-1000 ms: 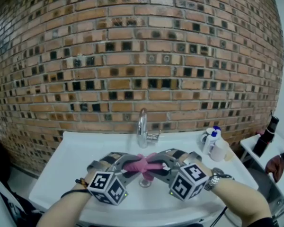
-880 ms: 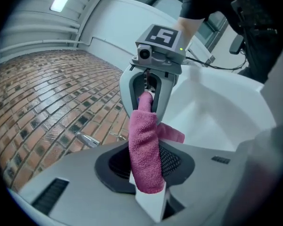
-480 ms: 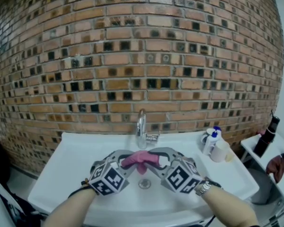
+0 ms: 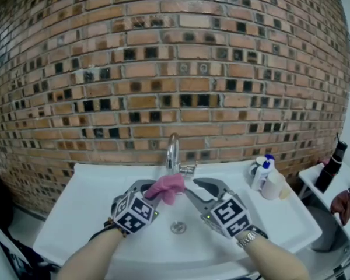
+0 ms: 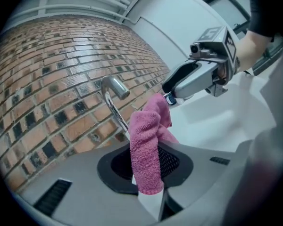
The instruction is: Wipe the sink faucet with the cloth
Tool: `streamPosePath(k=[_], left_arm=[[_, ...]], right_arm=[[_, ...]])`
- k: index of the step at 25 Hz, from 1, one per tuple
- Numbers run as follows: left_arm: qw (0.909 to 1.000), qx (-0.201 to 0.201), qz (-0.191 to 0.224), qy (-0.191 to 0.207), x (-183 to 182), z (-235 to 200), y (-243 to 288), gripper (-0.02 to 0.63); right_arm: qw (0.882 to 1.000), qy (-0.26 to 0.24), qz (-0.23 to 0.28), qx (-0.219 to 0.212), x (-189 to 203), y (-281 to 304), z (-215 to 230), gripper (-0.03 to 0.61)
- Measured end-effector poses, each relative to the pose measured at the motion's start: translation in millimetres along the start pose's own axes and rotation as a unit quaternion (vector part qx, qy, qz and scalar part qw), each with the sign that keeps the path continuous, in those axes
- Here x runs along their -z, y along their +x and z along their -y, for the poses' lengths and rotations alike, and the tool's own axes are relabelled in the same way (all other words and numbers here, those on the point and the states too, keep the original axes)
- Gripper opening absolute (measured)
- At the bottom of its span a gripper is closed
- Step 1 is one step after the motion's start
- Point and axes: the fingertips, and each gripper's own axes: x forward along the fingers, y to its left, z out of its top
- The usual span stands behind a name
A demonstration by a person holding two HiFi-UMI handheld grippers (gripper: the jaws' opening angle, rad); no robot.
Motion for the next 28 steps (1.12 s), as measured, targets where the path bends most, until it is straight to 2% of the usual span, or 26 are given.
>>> streamPosePath(k=[5,10,17,24,28], left_arm=[[0.9979,-0.033,-0.027,-0.048,17.5,-17.7,13.3,0.080],[0.9910,-0.074,-0.064,-0.091,38.4,-38.8,20.9,0.080],[0.9820,-0.107,-0.099,-0.121,55.0,-55.2,33.5,0.078],[0.9717,-0.126,-0.140,-0.143,65.4,-65.1,47.0,0.078],[0.9683,-0.129,-0.147,-0.155,64.1,-68.8,56.1,0.078]], right_arm=[[0.999,0.043,0.006,0.029,3.3,0.4,10.4,0.149],[0.997,0.064,0.011,0.038,17.1,6.0,17.9,0.147],[0.995,0.087,0.026,0.036,14.4,7.8,15.2,0.146],[0.996,0.080,0.028,0.025,12.0,6.9,4.4,0.146],[0.996,0.079,0.021,0.018,16.5,7.0,-0.7,0.146]])
